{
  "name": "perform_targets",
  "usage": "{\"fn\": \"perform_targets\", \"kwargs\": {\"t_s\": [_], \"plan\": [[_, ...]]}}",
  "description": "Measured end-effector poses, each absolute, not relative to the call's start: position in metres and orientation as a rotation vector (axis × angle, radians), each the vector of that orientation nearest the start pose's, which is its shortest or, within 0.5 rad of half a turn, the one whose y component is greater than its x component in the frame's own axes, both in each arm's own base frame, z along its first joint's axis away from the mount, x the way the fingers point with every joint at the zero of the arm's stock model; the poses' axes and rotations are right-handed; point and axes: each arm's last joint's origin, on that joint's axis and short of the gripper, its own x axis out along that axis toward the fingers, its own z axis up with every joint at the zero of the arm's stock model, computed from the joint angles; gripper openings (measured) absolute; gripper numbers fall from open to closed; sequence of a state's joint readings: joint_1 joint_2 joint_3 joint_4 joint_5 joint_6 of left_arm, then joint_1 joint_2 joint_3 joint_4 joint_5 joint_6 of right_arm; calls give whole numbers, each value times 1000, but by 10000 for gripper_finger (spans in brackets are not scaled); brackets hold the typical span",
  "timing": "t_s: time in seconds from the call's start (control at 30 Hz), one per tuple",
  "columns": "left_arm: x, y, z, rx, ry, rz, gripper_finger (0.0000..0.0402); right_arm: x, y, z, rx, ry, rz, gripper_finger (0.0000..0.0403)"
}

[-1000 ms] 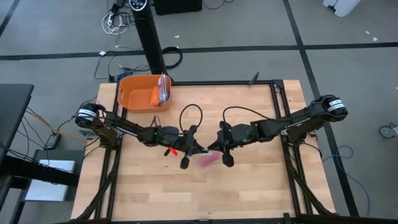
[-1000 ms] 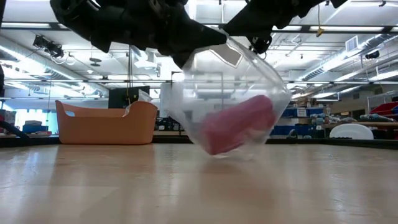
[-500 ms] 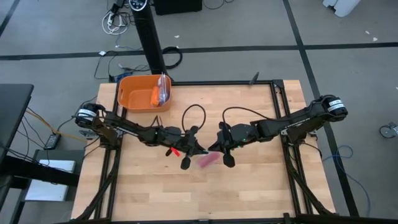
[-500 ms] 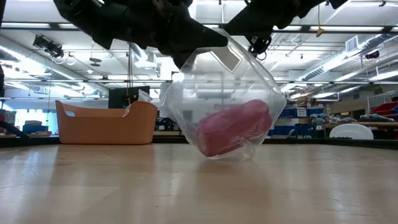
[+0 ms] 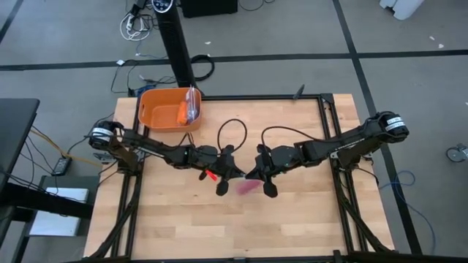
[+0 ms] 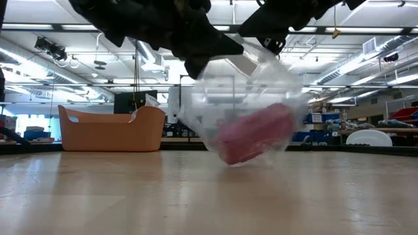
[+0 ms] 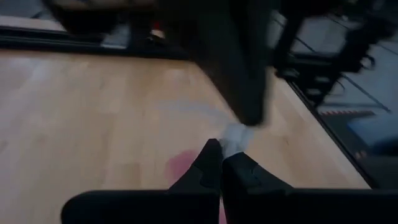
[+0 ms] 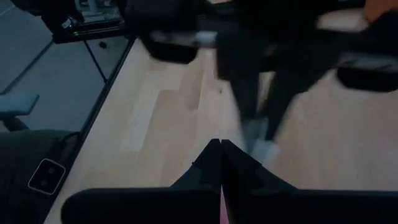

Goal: Roll bandage
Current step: Close the transparent zip bag

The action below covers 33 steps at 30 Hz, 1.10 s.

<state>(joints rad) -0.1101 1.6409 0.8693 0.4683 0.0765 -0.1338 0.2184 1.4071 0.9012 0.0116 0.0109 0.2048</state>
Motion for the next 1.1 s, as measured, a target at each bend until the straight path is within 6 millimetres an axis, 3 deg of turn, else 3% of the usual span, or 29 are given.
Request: {"fn": "perform_targets", "kwargs": {"t_s": [0.37, 0.57, 0.83, 0.97, 1.1], "plan": [[346, -36, 211, -207, 325, -123, 1, 298, 69, 262, 97, 553, 65, 6], [346, -40, 210, -170, 331, -143, 1, 291, 68, 281, 66, 562, -11, 56], [346, -43, 213, -154, 292, -176, 1, 297, 59, 273, 153, 617, 81, 122], [346, -44, 214, -154, 289, -178, 1, 301, 59, 273, 175, 601, 130, 125], [347, -44, 214, -155, 283, -181, 1, 301, 60, 273, 179, 599, 145, 96]]}}
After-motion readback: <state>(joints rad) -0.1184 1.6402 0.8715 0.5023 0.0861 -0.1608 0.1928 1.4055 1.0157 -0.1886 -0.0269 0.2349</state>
